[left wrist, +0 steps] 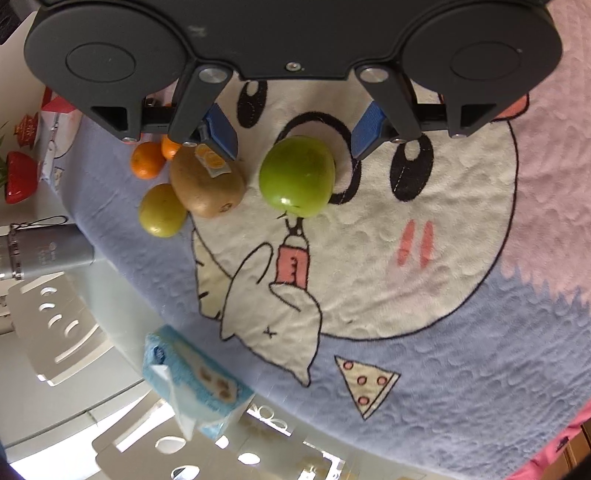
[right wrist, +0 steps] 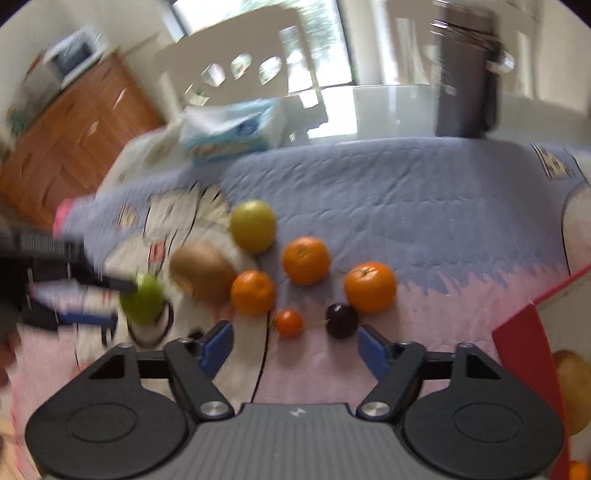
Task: Organize fruits
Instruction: 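Grasp the green apple with the left tool while the right tool grasps the dark plum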
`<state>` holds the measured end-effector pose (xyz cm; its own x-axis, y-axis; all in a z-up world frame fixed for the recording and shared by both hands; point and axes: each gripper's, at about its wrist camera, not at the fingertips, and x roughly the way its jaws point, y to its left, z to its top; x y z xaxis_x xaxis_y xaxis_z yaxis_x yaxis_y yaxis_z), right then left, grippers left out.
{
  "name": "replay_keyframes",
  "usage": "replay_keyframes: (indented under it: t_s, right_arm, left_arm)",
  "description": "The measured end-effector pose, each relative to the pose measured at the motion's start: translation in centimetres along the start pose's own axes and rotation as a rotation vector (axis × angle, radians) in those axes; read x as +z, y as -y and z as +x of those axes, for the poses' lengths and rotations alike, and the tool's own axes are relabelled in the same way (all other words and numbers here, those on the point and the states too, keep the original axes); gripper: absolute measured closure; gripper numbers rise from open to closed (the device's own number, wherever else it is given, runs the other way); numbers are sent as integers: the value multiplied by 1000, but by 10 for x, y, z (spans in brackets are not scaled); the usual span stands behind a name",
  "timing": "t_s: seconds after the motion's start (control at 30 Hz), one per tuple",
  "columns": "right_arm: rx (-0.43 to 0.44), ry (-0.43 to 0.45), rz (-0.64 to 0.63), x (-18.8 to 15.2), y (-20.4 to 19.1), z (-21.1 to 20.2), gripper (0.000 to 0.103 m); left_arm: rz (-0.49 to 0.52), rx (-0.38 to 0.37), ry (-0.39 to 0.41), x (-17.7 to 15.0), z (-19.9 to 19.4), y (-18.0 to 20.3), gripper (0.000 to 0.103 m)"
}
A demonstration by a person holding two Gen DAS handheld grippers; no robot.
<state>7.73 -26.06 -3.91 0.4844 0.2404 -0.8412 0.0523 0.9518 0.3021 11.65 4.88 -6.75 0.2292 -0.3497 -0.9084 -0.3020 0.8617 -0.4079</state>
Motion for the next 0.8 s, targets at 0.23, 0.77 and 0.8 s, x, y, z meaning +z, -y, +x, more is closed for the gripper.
replay_keyframes:
  t_s: [0.23, 0.77, 0.8]
  right_arm:
    - [-27, -21, 126, 4, 22, 24, 51]
    - [77, -28, 304, -5, 51, 35, 75]
    - [84, -25, 313, -6, 53, 34, 75]
  left_arm:
    - [-2, 21, -29, 1, 17, -2, 22]
    - [-1, 21, 42, -6, 15, 2, 49]
    - [3, 24, 45, -7, 13, 3, 49]
